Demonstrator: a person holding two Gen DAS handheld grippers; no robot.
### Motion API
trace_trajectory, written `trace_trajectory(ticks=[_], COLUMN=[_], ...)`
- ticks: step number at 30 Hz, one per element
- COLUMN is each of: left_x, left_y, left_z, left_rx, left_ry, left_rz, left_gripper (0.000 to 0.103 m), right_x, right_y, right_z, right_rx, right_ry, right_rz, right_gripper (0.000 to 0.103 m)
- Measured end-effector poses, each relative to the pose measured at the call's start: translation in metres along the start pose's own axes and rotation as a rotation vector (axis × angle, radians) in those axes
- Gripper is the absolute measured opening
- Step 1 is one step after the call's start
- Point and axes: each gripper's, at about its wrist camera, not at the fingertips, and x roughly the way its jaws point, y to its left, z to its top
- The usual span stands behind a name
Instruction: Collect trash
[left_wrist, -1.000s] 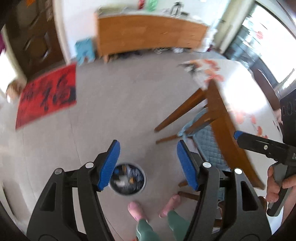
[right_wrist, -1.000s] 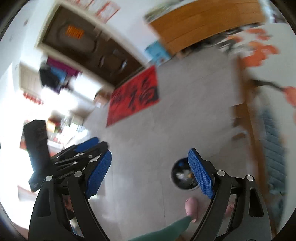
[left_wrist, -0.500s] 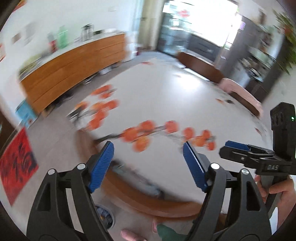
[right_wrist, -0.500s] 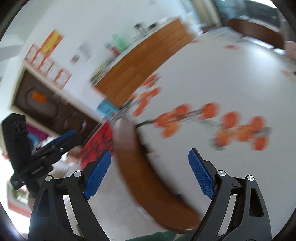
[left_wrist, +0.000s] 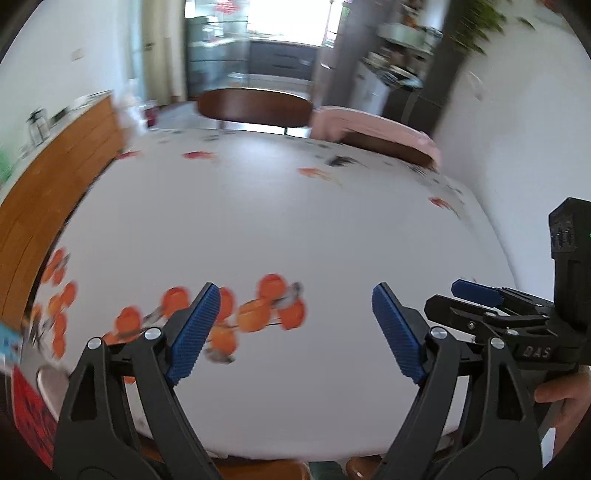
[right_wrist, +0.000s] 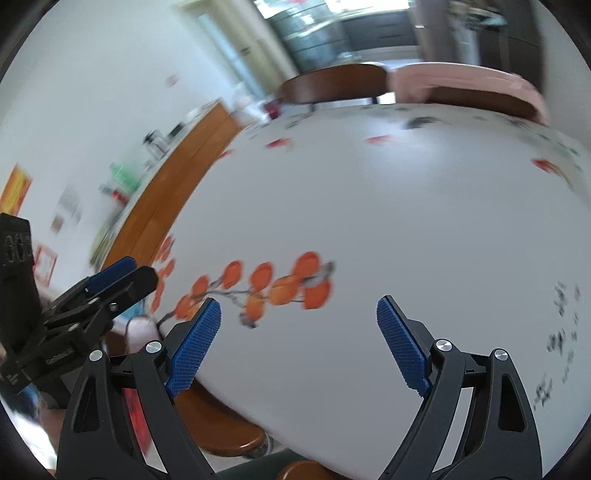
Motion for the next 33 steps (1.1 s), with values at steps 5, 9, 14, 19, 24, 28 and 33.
trace_trajectory(ticks=[5,9,14,19,24,28,33], left_x=[0.017,0.026,0.034,0.031,0.039,0.041,0.041], left_y=[-0.035,-0.051,-0.069,-0.084,-0.090,-0.089,-0.090], left_z=[0.013,0.017,0.018,0.017,0.019,0.021,0.020], left_rx=[0.131,0.183,0.207,0.236,0.214,0.197,0.198], left_ry=[0.025,0.041,0.045,0.032,0.051,0.054,0.041], left_rz=[-0.072,-0.125,-0.154,-0.145,-0.115,-0.083,-0.010], left_gripper=[0.089,0.089,0.096,0.096,0.096,0.096,0.096], right_x=[-0.025,-0.038,-0.053,-0.065,-0.076,-0.079,-0.079], right_y=[-0.029,-0.042,-0.054,-0.060,-0.062,-0.067,-0.070], right_z=[-0.013,-0.021,-0.030,-0.028,-0.026,-0.025,-0.025], right_rx=[0.126,0.184,0.210,0.199,0.169,0.169,0.163], right_ry=[-0.066,-0.103,-0.120,-0.141,-0.159,-0.159,-0.162], right_rz=[-0.079,-0.131,-0.168,-0.201,-0.223,-0.219,-0.208], right_gripper=[0.086,0.086,0.086,0.086,0.086,0.086,0.086])
